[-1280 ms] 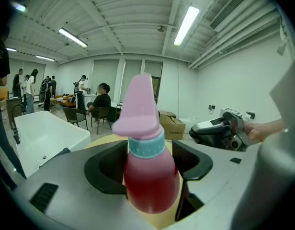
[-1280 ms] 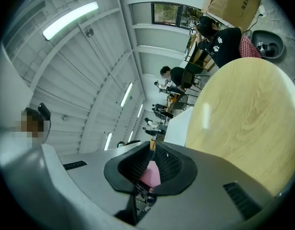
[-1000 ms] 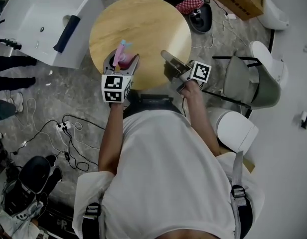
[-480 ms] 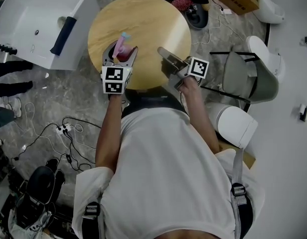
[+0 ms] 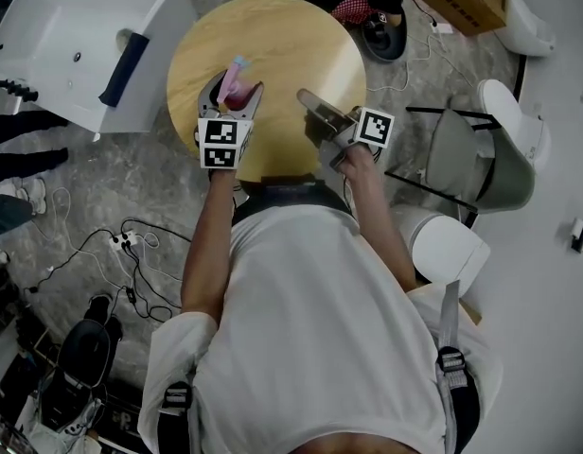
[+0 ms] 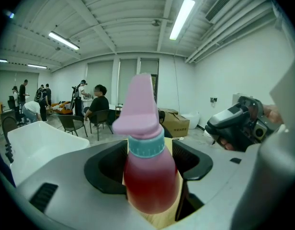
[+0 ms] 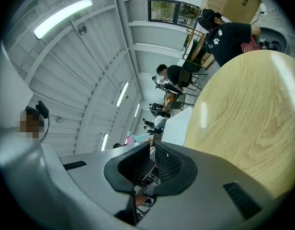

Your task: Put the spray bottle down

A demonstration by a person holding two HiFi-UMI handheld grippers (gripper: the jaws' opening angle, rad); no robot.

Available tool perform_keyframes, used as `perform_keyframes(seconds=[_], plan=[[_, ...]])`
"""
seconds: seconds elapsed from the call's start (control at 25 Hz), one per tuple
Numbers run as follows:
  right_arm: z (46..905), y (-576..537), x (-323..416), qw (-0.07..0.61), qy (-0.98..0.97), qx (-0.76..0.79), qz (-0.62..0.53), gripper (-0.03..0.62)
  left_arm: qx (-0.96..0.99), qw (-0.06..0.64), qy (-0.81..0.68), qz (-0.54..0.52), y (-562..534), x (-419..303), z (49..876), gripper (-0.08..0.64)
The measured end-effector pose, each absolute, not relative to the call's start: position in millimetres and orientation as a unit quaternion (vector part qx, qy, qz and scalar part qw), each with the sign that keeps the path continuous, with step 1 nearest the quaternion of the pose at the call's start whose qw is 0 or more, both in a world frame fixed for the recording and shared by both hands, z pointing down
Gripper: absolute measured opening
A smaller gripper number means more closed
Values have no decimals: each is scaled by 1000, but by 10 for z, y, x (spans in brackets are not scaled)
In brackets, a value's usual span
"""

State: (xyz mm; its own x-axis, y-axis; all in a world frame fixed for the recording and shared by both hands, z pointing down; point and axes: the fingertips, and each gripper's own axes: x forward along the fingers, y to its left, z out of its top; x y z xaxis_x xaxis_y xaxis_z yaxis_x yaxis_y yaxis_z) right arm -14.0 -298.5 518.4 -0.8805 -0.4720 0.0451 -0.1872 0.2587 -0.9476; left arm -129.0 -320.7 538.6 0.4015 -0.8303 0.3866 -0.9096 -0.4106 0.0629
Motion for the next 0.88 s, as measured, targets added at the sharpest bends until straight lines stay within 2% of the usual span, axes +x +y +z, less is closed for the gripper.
perform_keyframes(seconds=[0.88], plan=[[5547, -3574, 260, 116, 762, -212, -601, 20, 807, 142, -544, 178, -4270, -1031, 6087, 290]])
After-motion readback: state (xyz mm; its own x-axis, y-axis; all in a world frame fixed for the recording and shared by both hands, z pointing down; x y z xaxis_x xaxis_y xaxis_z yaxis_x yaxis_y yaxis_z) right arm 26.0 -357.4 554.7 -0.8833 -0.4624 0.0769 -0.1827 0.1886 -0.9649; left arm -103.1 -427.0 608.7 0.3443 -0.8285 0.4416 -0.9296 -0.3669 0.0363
